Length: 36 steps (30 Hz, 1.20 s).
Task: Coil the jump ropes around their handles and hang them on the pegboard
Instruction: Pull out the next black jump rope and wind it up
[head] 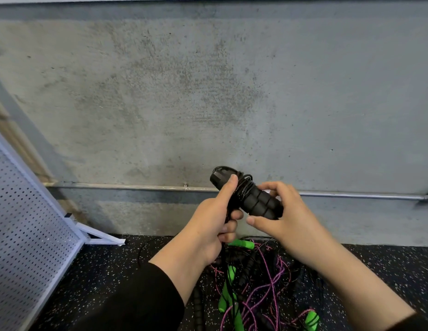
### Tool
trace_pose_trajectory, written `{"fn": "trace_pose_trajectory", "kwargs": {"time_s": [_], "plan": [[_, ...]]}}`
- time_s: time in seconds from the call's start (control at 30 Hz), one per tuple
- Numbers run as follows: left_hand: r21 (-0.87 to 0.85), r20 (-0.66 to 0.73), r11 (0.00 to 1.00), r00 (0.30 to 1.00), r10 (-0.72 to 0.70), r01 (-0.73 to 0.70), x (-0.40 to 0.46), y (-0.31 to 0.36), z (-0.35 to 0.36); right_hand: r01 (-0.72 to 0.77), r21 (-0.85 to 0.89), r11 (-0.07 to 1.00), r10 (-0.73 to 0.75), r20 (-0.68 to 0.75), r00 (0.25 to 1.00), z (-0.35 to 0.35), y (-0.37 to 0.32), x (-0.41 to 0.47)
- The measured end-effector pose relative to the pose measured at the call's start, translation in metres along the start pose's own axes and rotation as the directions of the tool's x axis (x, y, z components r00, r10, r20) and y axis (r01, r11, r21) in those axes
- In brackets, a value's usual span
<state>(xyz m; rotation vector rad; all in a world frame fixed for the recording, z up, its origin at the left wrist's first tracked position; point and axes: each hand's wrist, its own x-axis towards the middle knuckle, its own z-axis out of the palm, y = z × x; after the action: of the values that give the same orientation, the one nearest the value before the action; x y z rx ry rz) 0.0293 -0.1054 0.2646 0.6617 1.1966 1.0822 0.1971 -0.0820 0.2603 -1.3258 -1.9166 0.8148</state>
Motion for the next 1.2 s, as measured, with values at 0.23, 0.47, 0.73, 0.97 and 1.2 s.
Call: {"fn": "trace_pose_trajectory", "kwargs": {"time_s": [0.23, 0.47, 0.73, 0.97, 1.2], "plan": [[-0.001, 0.064, 0.996, 0.994, 0.085, -0.085, -0.001, 0.004, 0.0, -0.586, 0.706, 0.397, 0.309, 0.498, 0.81, -0.011, -0.01, -0.004], [0.087, 0.114, 0.995, 0.993, 0.043, -0.053, -0.001, 0.005, -0.004, -0.578, 0.783, 0.227, 0.233, 0.533, 0.813, -0.013, -0.013, -0.002], [0.154, 0.168, 0.988, 0.984, -0.058, 0.032, -0.004, -0.002, 0.009, -0.317, 0.822, 0.473, 0.308, 0.183, 0.934, -0.01, -0.004, 0.006], [0.057, 0.097, 0.997, 0.994, -0.055, 0.049, 0.002, 0.0, 0.001, -0.099, 0.179, 0.979, 0.117, -0.094, 0.989, -0.011, 0.006, 0.007], [-0.097, 0.048, 0.989, 0.993, -0.108, 0.112, 0.003, -0.001, 0.0, 0.093, -0.075, 0.993, -0.099, -0.083, 0.992, 0.008, 0.003, 0.0]]}}
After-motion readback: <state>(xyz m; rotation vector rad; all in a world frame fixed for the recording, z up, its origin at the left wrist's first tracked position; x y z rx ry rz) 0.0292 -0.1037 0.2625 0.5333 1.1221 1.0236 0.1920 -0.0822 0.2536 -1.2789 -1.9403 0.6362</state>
